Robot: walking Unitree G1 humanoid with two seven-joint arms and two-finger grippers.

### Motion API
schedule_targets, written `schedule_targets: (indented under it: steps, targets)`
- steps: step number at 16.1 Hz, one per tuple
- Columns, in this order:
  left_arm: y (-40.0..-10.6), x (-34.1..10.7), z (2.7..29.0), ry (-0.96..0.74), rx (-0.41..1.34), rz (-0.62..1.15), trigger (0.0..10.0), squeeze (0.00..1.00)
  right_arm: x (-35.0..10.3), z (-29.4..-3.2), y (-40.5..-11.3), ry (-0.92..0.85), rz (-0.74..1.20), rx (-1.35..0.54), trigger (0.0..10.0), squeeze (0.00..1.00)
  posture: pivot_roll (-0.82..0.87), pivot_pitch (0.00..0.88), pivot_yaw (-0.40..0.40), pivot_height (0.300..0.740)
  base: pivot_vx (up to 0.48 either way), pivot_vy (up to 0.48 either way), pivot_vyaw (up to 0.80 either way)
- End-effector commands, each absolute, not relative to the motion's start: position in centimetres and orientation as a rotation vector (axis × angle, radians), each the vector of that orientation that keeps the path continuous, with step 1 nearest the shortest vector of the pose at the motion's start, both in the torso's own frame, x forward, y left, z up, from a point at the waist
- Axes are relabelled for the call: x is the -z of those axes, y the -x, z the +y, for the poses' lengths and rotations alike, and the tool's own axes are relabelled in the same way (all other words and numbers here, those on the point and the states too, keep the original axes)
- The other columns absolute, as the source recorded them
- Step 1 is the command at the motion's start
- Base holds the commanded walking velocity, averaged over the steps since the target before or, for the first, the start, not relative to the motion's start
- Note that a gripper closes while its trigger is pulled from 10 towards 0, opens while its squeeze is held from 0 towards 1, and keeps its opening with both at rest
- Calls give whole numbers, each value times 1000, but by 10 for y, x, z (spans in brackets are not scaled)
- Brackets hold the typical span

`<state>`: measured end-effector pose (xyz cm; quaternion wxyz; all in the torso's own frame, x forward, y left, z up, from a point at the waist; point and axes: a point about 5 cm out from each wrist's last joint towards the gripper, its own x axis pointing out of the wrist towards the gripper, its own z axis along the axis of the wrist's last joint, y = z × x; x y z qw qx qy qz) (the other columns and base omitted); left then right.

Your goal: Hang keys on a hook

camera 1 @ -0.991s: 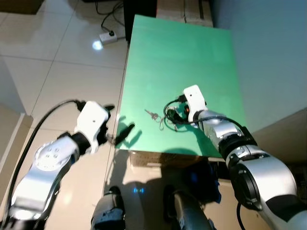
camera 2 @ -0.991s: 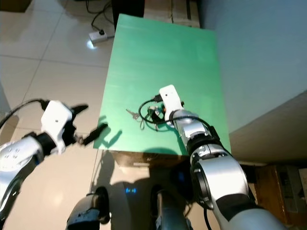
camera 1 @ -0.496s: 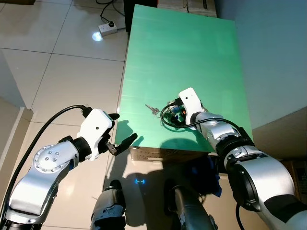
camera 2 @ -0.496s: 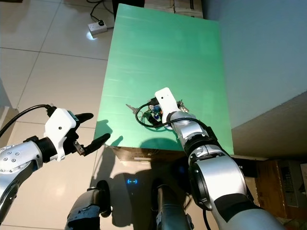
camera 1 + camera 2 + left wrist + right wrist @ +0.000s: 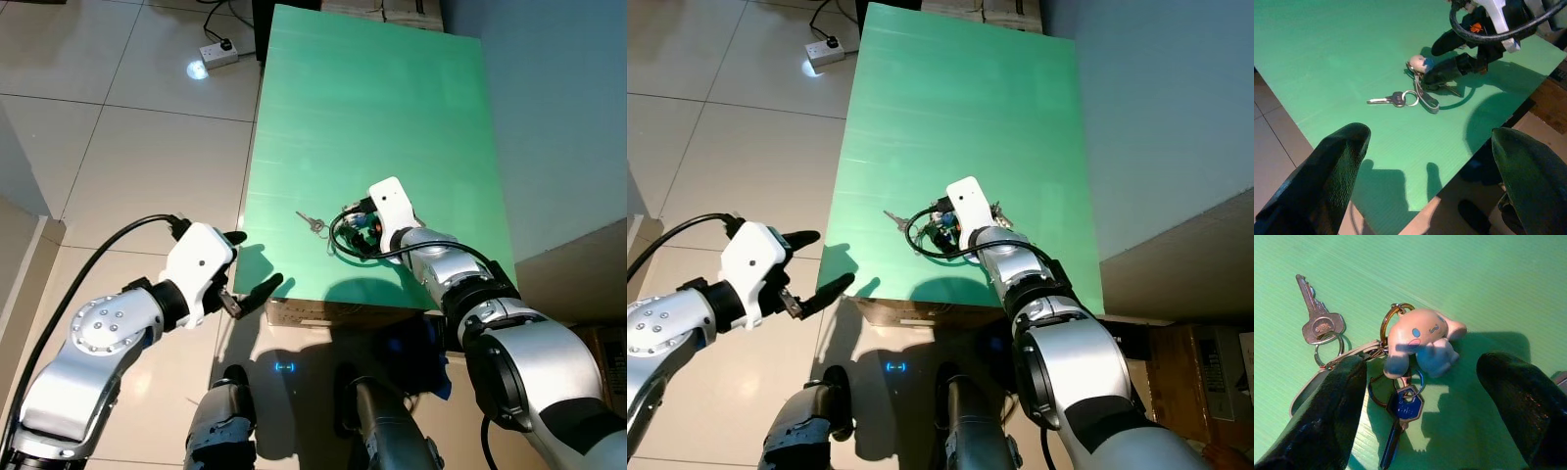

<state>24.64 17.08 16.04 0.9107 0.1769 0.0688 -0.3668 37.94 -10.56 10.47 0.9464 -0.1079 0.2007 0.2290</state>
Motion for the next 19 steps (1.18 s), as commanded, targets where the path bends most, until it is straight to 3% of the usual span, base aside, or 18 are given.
schedule_targets:
  steps: [1, 15, 19]
  targets:
    - [-241, -158, 167, -378, 777, 144, 10000, 0, -94, -108, -374, 194, 442, -467, 0, 0, 107, 379, -93, 740, 0, 0, 0]
    - [-249, -160, 167, -384, 770, 142, 10000, 0, -98, -123, -376, 145, 432, -461, 0, 0, 87, 404, -92, 740, 0, 0, 0]
    - [-248, -157, 166, -377, 766, 140, 10000, 0, -106, -136, -379, 99, 380, -473, 0, 0, 52, 363, -100, 740, 0, 0, 0]
